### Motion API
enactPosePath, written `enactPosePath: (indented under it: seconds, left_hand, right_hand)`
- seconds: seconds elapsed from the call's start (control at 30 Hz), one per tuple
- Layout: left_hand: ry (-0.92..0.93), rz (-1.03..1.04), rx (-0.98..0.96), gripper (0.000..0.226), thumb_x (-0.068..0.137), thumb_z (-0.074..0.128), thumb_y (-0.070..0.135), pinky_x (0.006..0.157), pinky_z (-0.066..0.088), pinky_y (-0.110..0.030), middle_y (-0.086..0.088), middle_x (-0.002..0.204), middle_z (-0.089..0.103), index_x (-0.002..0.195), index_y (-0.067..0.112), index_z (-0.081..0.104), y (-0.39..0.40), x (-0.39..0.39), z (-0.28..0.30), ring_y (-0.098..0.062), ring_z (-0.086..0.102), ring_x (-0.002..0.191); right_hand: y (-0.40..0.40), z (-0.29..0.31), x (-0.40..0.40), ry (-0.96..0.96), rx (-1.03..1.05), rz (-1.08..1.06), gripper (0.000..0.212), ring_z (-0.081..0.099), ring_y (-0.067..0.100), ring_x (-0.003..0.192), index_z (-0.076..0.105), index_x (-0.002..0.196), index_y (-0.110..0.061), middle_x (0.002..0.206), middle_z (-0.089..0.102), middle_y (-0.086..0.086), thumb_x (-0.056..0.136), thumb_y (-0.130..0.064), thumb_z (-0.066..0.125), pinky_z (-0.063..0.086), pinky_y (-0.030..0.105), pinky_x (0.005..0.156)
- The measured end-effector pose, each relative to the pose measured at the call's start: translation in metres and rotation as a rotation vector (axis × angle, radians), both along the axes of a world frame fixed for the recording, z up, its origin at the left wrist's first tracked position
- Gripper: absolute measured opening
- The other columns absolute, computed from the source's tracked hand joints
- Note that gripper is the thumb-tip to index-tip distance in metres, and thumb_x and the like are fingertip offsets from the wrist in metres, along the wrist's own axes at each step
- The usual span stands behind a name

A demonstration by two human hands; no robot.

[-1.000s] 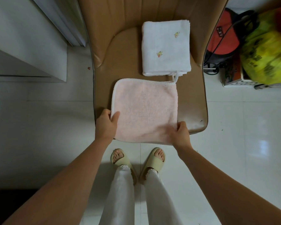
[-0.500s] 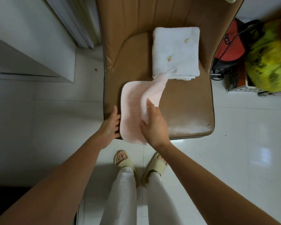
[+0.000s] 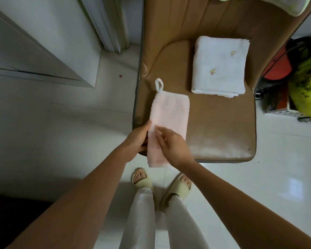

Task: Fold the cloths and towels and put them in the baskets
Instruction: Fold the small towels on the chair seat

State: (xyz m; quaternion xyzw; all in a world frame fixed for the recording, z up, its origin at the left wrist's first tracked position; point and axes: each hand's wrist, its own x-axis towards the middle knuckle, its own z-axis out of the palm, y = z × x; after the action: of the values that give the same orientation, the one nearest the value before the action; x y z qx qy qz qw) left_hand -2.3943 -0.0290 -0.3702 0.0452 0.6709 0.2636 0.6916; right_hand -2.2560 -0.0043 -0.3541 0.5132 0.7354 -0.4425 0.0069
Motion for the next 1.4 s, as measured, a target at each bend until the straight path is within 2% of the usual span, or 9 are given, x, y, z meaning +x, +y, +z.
enactPosePath:
  seconds: [0.13, 0.27, 0.37, 0.5, 0.63, 0.73, 0.87, 1.0, 1.4]
  left_hand:
    - [0.163, -0.229, 0.106, 0.043, 0.086, 0.068, 0.031, 0.095, 0.05, -0.047, -0.002, 0.118, 0.062, 0.126, 0.019, 0.056, 0.002, 0.001, -0.001, -0.024, 0.06, 0.107]
    - [0.325, -0.373, 0.265, 0.048, 0.084, 0.07, 0.03, 0.094, 0.051, -0.04, 0.0, 0.12, 0.061, 0.127, 0.018, 0.053, 0.007, 0.004, 0.003, -0.019, 0.058, 0.104]
    - [0.53, -0.551, 0.445, 0.039, 0.085, 0.069, 0.03, 0.083, 0.047, -0.024, 0.004, 0.113, 0.059, 0.12, 0.019, 0.056, 0.011, -0.001, 0.014, -0.013, 0.056, 0.096]
    - [0.991, -0.703, 0.756, 0.013, 0.082, 0.067, 0.013, 0.057, 0.033, -0.011, 0.004, 0.094, 0.059, 0.095, 0.017, 0.07, 0.021, -0.015, 0.043, -0.015, 0.057, 0.079]
    - [1.396, -0.724, 1.065, 0.019, 0.075, 0.065, 0.006, 0.061, 0.043, -0.027, -0.001, 0.089, 0.062, 0.09, 0.017, 0.073, 0.038, -0.018, 0.063, -0.02, 0.053, 0.082]
    - [1.403, -0.892, 1.081, 0.03, 0.08, 0.055, 0.01, 0.072, 0.047, -0.034, 0.0, 0.093, 0.061, 0.101, 0.022, 0.073, 0.037, -0.013, 0.047, -0.02, 0.052, 0.09]
    - [1.212, -1.189, 0.921, 0.035, 0.074, 0.078, 0.03, 0.087, 0.048, -0.038, -0.001, 0.104, 0.065, 0.106, 0.019, 0.07, 0.012, -0.009, 0.001, -0.025, 0.061, 0.098]
    - [1.26, -1.152, 0.92, 0.033, 0.074, 0.077, 0.019, 0.089, 0.048, -0.039, -0.002, 0.106, 0.064, 0.106, 0.016, 0.069, 0.009, -0.006, -0.009, -0.026, 0.06, 0.101]
    - [1.364, -1.104, 1.024, 0.019, 0.077, 0.067, 0.007, 0.083, 0.048, -0.038, 0.0, 0.094, 0.063, 0.093, 0.018, 0.068, 0.019, -0.025, 0.004, -0.023, 0.059, 0.089]
  right_hand:
    - [0.057, 0.009, 0.013, -0.136, 0.549, 0.358, 0.059, 0.05, 0.033, 0.118, 0.044, 0.138, -0.014, 0.132, 0.051, 0.011, 0.083, 0.005, 0.051, 0.053, 0.042, 0.085]
    - [0.111, 0.02, -0.003, -0.303, 0.675, 1.108, 0.083, -0.003, 0.027, 0.148, 0.015, 0.152, -0.016, 0.16, 0.005, 0.01, 0.082, 0.006, 0.053, -0.002, 0.039, 0.118]
    - [0.135, 0.027, -0.014, -0.394, 0.622, 1.278, 0.061, 0.009, 0.025, 0.147, 0.032, 0.145, -0.015, 0.157, 0.022, 0.01, 0.088, -0.002, 0.049, -0.001, 0.035, 0.118]
    - [0.142, 0.052, -0.005, -0.365, 0.498, 1.086, 0.029, 0.058, 0.03, 0.096, 0.051, 0.11, -0.01, 0.103, 0.058, 0.008, 0.083, -0.005, 0.055, 0.048, 0.038, 0.082]
    - [0.136, 0.061, 0.029, -0.176, 0.833, 0.765, 0.025, 0.054, 0.029, 0.066, 0.05, 0.093, -0.008, 0.078, 0.057, 0.01, 0.074, 0.002, 0.061, 0.043, 0.032, 0.061]
    - [0.118, 0.045, 0.058, -0.243, 0.892, 0.769, 0.024, 0.056, 0.029, 0.083, 0.046, 0.105, -0.009, 0.094, 0.058, 0.011, 0.083, -0.008, 0.057, 0.046, 0.038, 0.078]
    - [0.088, 0.009, 0.092, -0.393, 0.345, 0.723, 0.044, 0.052, 0.031, 0.118, 0.043, 0.128, -0.009, 0.134, 0.05, 0.012, 0.094, -0.035, 0.054, 0.04, 0.037, 0.099]
    - [0.075, -0.017, 0.094, -0.334, 0.542, 0.548, 0.036, 0.058, 0.032, 0.091, 0.057, 0.102, -0.009, 0.11, 0.061, 0.011, 0.072, -0.018, 0.076, 0.044, 0.037, 0.074]
    - [0.076, -0.009, 0.077, -0.102, 0.879, 0.548, 0.02, 0.048, 0.024, 0.065, 0.061, 0.078, -0.01, 0.077, 0.054, 0.005, 0.07, 0.008, 0.056, 0.035, 0.032, 0.07]
